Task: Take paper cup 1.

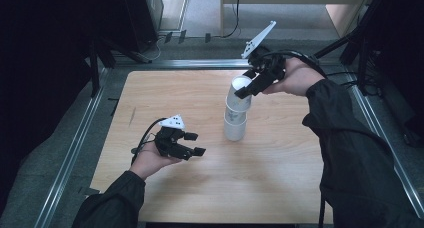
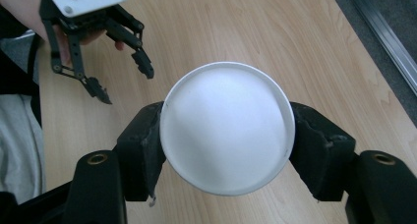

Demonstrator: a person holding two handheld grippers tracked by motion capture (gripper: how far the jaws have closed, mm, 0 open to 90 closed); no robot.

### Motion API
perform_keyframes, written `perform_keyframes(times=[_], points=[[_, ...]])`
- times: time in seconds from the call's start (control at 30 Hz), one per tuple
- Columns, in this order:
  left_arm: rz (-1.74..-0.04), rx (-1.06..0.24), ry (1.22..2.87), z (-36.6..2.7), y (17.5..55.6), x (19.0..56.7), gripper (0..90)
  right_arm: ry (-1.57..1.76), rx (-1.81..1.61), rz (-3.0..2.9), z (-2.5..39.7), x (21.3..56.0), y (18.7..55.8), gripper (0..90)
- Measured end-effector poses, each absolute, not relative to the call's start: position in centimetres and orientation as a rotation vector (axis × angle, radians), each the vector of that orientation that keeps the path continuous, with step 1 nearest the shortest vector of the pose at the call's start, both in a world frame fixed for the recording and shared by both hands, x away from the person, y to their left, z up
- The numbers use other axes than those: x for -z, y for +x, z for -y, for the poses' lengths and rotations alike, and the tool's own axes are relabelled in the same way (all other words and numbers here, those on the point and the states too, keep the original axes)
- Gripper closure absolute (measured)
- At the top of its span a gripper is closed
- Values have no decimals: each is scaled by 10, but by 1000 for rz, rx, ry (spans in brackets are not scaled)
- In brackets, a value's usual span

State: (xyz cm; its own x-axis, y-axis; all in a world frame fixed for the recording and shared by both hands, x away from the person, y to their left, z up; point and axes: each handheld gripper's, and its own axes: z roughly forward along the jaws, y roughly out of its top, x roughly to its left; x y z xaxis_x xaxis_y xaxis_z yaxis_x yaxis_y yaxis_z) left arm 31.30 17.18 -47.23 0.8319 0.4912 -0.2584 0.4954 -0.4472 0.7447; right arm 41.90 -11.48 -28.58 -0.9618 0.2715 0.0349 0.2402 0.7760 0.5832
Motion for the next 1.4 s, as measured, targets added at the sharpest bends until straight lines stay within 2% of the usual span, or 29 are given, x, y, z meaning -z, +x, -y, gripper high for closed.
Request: perform_keyframes(times=[0.27, 0.57, 1.4], points=[[-723, 6, 2112, -173, 313, 472, 301, 386, -959, -2916, 120, 264, 407, 352], [-724, 6, 2105, -175, 313, 471, 296, 317, -976, -2933, 123, 258, 394, 353], [-726, 17, 2080, -177, 314, 470, 276, 197, -1118, -3003, 129, 321, 347, 353]])
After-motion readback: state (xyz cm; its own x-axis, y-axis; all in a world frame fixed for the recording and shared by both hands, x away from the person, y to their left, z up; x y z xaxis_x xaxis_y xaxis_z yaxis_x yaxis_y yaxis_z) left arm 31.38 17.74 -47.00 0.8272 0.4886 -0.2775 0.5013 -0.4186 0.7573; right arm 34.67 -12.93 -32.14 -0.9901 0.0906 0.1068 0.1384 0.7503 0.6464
